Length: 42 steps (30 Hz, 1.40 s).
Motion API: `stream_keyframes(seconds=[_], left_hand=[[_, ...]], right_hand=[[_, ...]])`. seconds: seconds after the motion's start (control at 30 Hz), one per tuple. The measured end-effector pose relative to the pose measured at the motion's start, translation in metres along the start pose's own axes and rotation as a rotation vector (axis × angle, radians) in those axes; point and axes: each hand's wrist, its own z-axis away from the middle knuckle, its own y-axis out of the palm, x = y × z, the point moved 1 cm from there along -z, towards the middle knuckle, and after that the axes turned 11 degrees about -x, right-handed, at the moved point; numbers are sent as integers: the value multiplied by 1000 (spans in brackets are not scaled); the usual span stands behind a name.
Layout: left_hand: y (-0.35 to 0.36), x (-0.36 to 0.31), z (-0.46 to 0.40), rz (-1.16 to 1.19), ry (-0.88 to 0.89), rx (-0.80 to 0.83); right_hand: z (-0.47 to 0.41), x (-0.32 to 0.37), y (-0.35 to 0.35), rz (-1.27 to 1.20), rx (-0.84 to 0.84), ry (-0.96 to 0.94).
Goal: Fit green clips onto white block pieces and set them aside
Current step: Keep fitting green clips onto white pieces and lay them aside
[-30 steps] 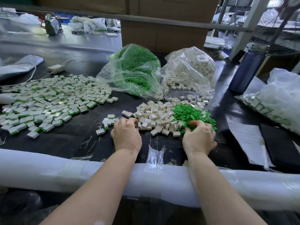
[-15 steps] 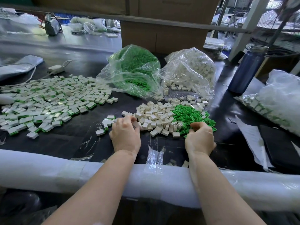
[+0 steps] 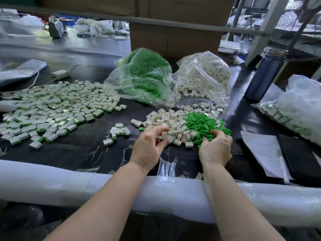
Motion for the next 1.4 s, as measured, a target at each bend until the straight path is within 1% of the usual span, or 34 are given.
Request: stream_keyframes(seconds=[0.2,0.4,0.47,0.53,0.63,0.7,0.77,0.87,1.07,1.23,1.4], left_hand=[[1,-1,0,41,34,62],[1,0,0,106,-14,109],[1,0,0,134,-43,115],[0,0,0,174,-72,125],[1,0,0,205,-95,134],[1,1,0,218,-106,135],[2,2,0,245,-123,134],[2,4,-1,287,-168,129],[3,7,-2,295,-191,131],[4,9,-2,311,-216,126],[3,10,-3,401,-283,128]], right_hand=[[-2,-2,3,52,31,-13],[-5,-4,5,33,23,-4],[-5,-4,5,-20,-6,-5],[-3,-3,3,-123,-54,-32],[2,3,0,-280,-73,-148],[5,6,0,-373,-16,-229],[7,8,3,-428,86,-253],[9,8,5,-509,227,-228],[15,12,6,-619,414,-181],[19,14,6,-652,497,-172],[22,14,7,-633,535,-211]])
